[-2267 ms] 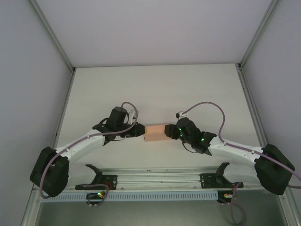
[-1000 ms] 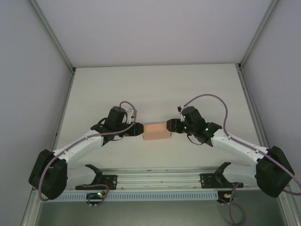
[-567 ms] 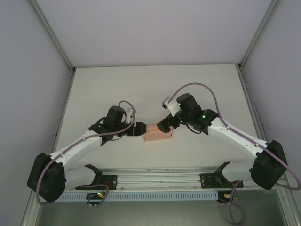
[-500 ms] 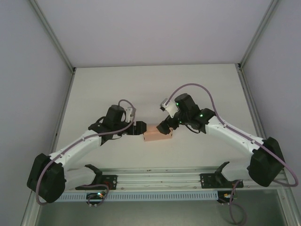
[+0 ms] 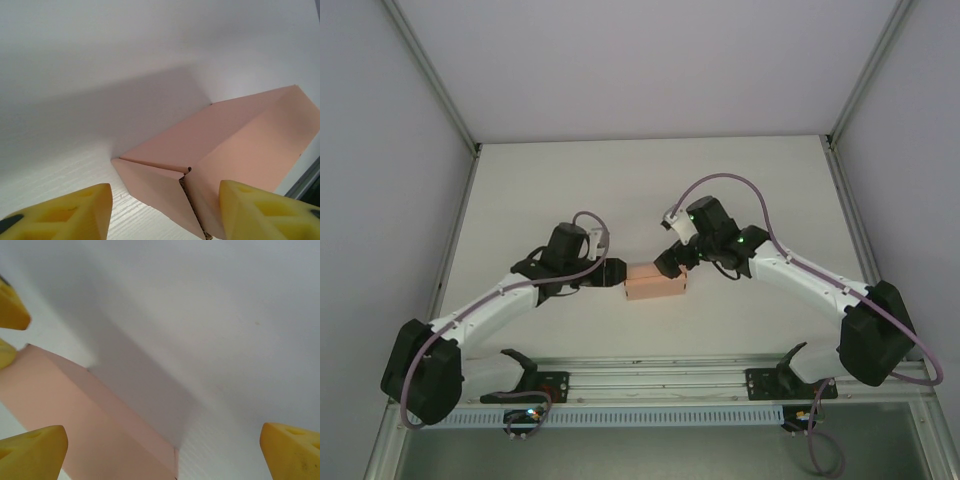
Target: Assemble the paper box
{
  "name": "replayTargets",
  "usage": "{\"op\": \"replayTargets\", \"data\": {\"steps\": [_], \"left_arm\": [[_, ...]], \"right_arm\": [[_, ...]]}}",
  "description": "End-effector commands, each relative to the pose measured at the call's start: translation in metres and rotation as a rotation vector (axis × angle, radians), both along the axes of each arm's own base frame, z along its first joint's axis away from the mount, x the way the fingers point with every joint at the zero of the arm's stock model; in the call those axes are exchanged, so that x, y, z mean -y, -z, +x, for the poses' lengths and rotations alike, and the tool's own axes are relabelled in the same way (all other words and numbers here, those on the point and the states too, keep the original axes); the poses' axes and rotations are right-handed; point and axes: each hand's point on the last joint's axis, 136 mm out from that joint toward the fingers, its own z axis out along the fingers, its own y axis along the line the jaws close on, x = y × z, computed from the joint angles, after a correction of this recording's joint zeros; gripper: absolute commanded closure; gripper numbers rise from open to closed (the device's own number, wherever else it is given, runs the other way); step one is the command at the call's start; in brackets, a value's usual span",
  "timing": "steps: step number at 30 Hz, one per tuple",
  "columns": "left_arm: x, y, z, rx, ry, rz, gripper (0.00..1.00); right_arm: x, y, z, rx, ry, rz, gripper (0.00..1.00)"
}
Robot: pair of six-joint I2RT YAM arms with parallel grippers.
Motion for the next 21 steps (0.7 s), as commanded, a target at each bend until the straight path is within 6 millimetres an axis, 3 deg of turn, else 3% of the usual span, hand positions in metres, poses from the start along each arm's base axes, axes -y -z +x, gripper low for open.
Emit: {"op": "replayTargets", "data": {"steps": [1, 5, 10, 13, 16, 18, 21], "left_arm": [[-0.007, 0.022, -0.012, -0.039, 0.033, 0.036, 0.48], [-0.016, 0.044, -0.022, -0.084, 0.028, 0.077, 0.54], [-0.02, 0.053, -0.025, -0.099, 0.022, 0.1, 0.63], [-0.019, 0.052, -0.024, -0.092, 0.032, 0.1, 0.65], [-0.019, 0.051, -0.024, -0.088, 0.042, 0.107, 0.66], [-0.018, 0.05, -0.024, -0.085, 0.051, 0.107, 0.67], [-0.017, 0.048, -0.023, -0.079, 0.06, 0.106, 0.67]], "right_arm": [[0.022, 0.02, 0.0, -0.054, 0.12, -0.018, 0.0], [0.03, 0.043, -0.009, -0.109, 0.139, -0.029, 0.0], [0.034, 0.058, -0.018, -0.142, 0.149, -0.034, 0.0], [0.025, 0.042, -0.016, -0.098, 0.093, 0.0, 0.0], [0.004, 0.012, -0.02, -0.028, -0.057, 0.084, 0.0], [-0.015, -0.006, -0.031, 0.007, -0.221, 0.142, 0.0], [-0.037, -0.011, -0.054, 0.036, -0.469, 0.143, 0.0]]}}
